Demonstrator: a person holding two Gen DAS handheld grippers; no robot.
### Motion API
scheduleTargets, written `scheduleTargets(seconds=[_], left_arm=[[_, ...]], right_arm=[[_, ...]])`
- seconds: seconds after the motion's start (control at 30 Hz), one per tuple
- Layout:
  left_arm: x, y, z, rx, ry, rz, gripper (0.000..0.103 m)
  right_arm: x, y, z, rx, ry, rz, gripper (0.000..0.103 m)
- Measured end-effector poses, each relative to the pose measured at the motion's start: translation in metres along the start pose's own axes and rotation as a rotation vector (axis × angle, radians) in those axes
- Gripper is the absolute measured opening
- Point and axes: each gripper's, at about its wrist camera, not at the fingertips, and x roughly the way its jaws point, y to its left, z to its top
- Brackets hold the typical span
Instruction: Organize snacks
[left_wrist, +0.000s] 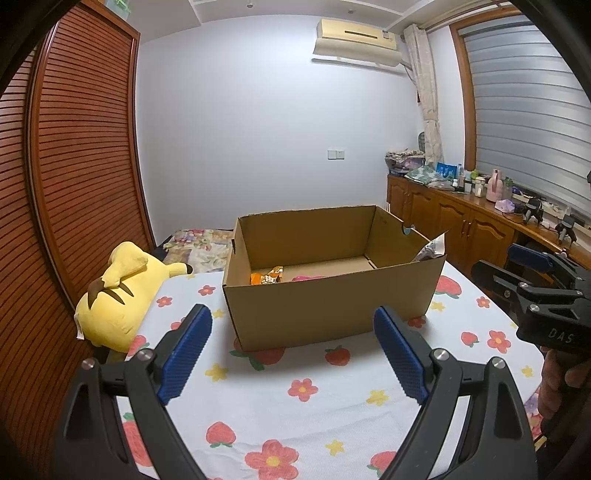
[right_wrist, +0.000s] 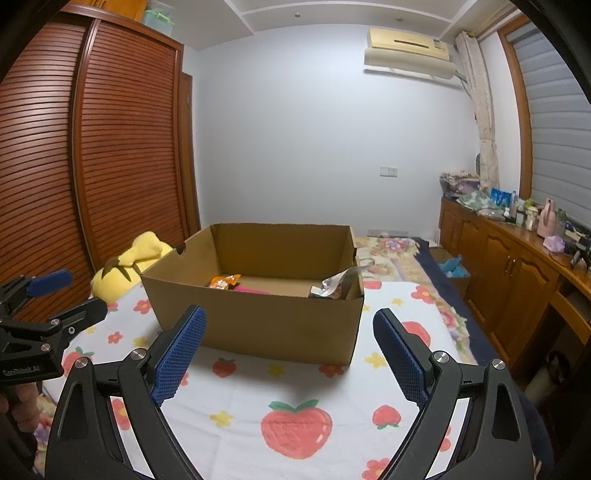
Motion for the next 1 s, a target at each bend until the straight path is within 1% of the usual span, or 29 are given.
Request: scheduleTargets(seconds=[0.37,1.0], left_arm=[[-0.0032,0.0014,0.0003,-0.003,-0.01,0.005,0.091],[0.0034,0.006,-0.0043,-0.01,0.005,0.014,0.092]], right_arm=[[0.0014,-0.0007,-0.0012,0.003,0.001,-0.002,0.094],[0.001,-0.0051,-0.0021,0.013,0.0,0.003,0.094]])
